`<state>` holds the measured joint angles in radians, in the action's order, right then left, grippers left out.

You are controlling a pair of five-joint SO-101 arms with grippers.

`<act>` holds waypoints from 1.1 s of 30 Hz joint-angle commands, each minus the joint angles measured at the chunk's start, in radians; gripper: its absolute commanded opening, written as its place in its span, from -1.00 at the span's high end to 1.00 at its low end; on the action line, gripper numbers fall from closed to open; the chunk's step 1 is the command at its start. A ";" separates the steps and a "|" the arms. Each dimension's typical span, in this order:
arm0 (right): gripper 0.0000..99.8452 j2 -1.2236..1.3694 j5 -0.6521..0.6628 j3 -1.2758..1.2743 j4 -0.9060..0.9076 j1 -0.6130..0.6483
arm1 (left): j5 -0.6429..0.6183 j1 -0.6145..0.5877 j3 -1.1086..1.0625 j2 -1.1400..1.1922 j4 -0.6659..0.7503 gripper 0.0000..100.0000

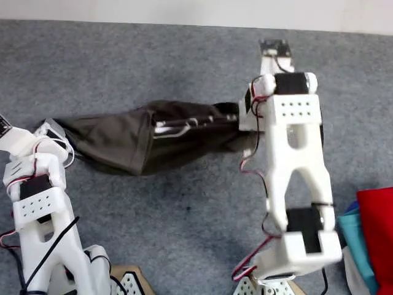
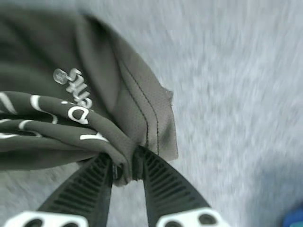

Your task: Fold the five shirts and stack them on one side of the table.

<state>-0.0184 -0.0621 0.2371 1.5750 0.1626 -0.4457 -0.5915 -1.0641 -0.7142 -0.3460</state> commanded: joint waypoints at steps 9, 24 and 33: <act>0.99 -0.453 -0.003 0.008 -0.054 0.076 | -0.236 -0.051 0.223 -0.013 -0.003 0.69; 0.99 -0.645 0.000 0.008 -0.021 0.156 | -0.227 0.022 0.274 -0.380 -0.160 0.68; 0.99 -0.332 -0.002 0.008 -0.018 0.148 | -0.035 0.113 0.062 -0.406 -0.114 0.68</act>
<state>-0.4419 -0.0621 0.2371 1.5704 0.3115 -0.5209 -0.5010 -0.9689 -1.0978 -0.5086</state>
